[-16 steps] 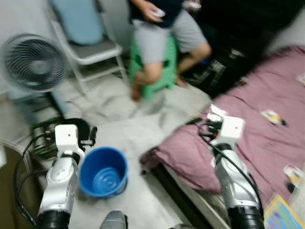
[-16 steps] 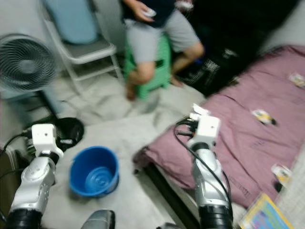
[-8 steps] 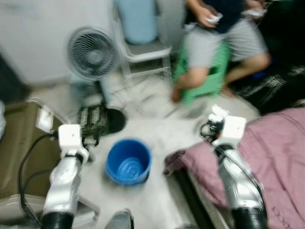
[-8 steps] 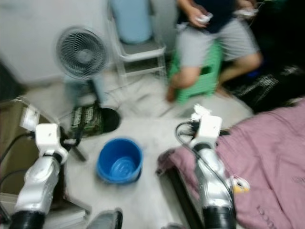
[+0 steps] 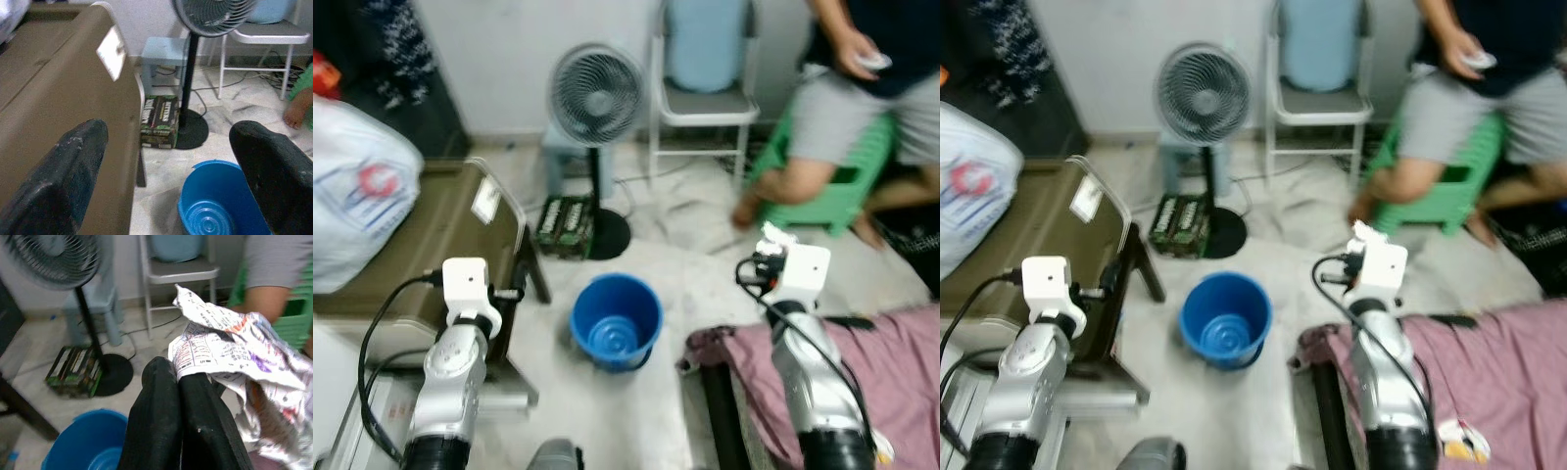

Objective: Clean up the room

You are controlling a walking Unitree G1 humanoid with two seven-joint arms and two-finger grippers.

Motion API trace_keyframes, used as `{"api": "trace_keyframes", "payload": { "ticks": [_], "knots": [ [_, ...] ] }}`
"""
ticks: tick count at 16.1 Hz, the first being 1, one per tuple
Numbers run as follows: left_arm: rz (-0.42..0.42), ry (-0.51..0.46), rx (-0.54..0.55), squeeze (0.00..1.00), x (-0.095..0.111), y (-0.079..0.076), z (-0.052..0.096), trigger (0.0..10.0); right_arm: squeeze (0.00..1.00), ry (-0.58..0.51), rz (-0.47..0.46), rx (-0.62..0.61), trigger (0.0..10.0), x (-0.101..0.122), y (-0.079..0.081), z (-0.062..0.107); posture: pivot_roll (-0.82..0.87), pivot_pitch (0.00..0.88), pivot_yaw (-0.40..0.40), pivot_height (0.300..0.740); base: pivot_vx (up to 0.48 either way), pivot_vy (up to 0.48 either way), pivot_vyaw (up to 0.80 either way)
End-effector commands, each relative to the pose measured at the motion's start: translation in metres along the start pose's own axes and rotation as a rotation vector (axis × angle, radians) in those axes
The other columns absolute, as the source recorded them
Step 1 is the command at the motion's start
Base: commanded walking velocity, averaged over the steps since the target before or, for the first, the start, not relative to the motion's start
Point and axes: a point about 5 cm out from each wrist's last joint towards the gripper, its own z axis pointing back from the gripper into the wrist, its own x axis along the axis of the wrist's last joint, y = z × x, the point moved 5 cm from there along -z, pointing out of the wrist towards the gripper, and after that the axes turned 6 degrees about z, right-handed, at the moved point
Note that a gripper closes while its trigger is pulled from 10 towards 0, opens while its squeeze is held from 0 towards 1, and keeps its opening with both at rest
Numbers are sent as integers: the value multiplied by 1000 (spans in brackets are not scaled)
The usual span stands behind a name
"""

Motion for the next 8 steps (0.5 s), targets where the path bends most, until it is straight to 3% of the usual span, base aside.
{"api": "trace_keyframes", "payload": {
  "ticks": [1, 6, 8],
  "knots": [
    [-1, 2, 0, 0, 2, 4, 1, 10000, 0, 3, -7, 20, 10000, 1, 9, -3, -12, 66, -36, 740, 0, 0, 419],
    [13, -5, -25, 0, 3, -1, 2, 10000, 0, 4, -12, 18, 10000, 1, 9, -3, -16, 70, -31, 740, 0, 0, 80],
    [16, -4, -23, 0, 3, -1, 1, 10000, 0, 2, -10, 18, 10000, 1, 9, -3, -14, 67, -31, 740, 0, 0, 800]
  ]
}}
